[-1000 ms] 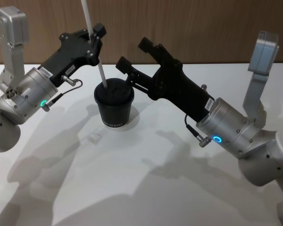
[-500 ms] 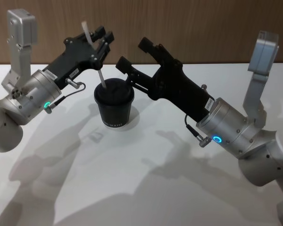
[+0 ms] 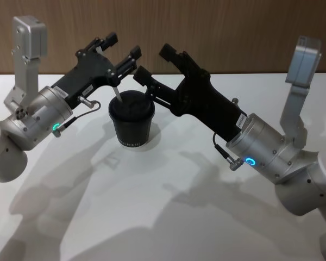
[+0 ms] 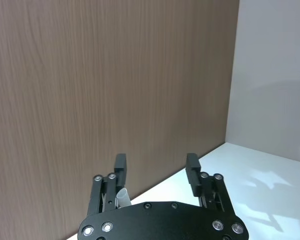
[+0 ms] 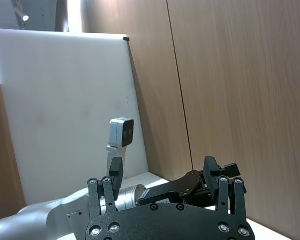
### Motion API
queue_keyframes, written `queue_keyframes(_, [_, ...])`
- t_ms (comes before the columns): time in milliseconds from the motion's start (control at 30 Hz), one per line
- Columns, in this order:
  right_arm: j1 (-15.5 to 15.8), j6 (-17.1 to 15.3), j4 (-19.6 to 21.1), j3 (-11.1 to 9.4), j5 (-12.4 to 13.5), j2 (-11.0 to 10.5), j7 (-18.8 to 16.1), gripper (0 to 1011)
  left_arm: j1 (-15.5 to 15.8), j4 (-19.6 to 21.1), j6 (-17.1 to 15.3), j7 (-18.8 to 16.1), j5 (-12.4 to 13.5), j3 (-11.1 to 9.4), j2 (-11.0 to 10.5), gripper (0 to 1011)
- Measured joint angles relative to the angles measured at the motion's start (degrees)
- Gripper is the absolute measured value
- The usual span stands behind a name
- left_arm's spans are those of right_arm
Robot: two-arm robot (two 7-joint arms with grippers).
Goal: Pick up the straw with one hand, pass it to the other hand, and insert it into the cup.
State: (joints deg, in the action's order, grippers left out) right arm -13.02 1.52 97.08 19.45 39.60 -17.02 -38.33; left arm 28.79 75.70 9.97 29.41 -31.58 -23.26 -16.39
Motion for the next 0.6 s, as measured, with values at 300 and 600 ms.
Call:
queue_keyframes(300, [1.25, -0.39, 1.38, 0.21, -0.12, -0.78, 1.00, 1001, -3.93, 4.82, -0.79, -2.24, 0.31, 1.40, -1.01, 953])
queue_keyframes(600, [3.09, -0.98, 3.50, 0.66, -0.37, -1.57, 2.65, 1001, -8.60, 9.95, -0.83, -4.00, 0.34, 3.33, -2.28, 1003])
